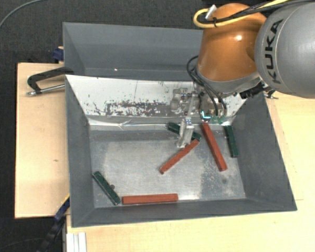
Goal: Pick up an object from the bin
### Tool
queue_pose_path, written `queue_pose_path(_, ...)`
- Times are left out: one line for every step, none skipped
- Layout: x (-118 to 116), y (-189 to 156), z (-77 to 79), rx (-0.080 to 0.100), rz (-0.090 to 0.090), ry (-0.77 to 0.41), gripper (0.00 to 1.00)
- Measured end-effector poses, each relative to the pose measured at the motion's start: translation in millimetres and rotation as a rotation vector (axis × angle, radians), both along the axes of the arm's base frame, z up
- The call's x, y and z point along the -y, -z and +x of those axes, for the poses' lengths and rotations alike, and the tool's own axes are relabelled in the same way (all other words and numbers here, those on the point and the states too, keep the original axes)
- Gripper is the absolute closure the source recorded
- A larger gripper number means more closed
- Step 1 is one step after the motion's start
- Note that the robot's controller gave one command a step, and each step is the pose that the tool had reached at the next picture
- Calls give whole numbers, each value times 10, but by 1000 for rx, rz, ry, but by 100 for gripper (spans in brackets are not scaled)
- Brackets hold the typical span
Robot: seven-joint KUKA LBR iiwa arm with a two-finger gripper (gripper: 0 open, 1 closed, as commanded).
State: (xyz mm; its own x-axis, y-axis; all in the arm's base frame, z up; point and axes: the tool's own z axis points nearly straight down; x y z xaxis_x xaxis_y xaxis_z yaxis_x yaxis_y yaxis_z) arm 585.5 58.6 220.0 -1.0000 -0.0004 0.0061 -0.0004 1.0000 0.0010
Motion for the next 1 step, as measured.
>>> queue_pose_path(0, 1218, -244, 1, 1, -314, 0)
